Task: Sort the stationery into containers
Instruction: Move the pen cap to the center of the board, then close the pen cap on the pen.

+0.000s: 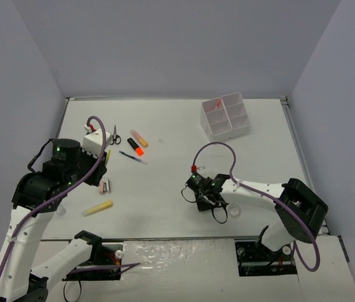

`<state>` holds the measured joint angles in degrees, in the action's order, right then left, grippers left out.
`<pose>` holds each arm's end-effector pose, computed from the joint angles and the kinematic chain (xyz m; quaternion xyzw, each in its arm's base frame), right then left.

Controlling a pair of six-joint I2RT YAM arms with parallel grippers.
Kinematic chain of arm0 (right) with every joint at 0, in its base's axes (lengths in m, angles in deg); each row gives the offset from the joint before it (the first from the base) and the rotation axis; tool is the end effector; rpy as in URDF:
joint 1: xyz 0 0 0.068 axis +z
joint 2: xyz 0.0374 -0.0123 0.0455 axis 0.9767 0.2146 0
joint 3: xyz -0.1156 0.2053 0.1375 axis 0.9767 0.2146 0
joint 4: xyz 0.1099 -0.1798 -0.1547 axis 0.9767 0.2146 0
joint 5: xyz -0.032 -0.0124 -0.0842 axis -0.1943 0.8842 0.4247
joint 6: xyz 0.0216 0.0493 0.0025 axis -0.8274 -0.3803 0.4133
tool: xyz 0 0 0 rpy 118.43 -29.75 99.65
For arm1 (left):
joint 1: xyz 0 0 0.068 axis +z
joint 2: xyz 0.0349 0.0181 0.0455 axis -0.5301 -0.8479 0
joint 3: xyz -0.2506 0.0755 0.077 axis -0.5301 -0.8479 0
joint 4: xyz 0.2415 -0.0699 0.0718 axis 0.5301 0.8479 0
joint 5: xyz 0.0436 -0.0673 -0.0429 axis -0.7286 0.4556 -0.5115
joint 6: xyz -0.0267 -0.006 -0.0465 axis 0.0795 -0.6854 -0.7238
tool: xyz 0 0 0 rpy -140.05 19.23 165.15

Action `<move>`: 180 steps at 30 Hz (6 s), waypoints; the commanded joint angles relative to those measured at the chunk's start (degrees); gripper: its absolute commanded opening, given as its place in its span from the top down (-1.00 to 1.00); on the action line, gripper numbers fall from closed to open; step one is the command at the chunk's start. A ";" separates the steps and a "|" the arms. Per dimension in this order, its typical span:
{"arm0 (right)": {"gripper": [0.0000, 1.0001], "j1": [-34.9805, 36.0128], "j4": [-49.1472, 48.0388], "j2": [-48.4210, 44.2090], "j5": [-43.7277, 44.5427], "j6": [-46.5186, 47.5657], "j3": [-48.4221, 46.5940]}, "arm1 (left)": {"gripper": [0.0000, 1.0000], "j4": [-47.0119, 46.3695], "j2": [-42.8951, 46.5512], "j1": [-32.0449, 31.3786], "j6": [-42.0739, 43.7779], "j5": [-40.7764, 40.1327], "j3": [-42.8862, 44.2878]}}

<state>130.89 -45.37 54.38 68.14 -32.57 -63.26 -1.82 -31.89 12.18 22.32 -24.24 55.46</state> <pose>0.1669 0.2181 0.1591 -0.1188 0.9596 0.1478 0.2079 0.1204 -0.0492 0.4139 0.2079 0.8558 -0.1324 0.4549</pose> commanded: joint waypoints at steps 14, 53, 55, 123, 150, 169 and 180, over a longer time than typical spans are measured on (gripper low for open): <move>1.00 -5.38 7.32 26.33 6.01 74.85 -42.20 | 1.00 -4.32 0.80 0.59 0.59 -2.19 3.26; 0.45 -13.37 8.11 31.86 -7.82 105.75 -34.43 | 1.00 -9.47 0.91 0.68 0.34 -3.98 -0.61; 0.43 -13.44 8.09 31.61 -7.23 105.94 -34.73 | 1.00 -9.40 0.87 0.68 0.27 -4.05 -0.56; -0.34 -33.78 -2.46 1.95 -3.17 -38.15 -31.16 | 1.00 -17.21 -8.27 0.89 -1.80 -1.71 -3.80; 0.02 -24.97 6.09 22.15 1.02 -57.31 -30.14 | 1.00 -23.62 -1.68 0.76 1.66 -3.19 -13.94; 0.12 -24.07 6.01 28.47 -1.50 -56.21 -34.86 | 1.00 -24.48 -0.46 1.03 2.62 -4.94 -16.30; 0.67 -24.22 5.41 29.76 -2.77 -53.29 -33.86 | 1.00 -24.34 0.38 1.03 3.65 -5.90 -16.42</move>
<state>106.58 -41.90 83.21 64.55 -87.68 -97.27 -22.54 -32.56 12.66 24.66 -28.83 37.63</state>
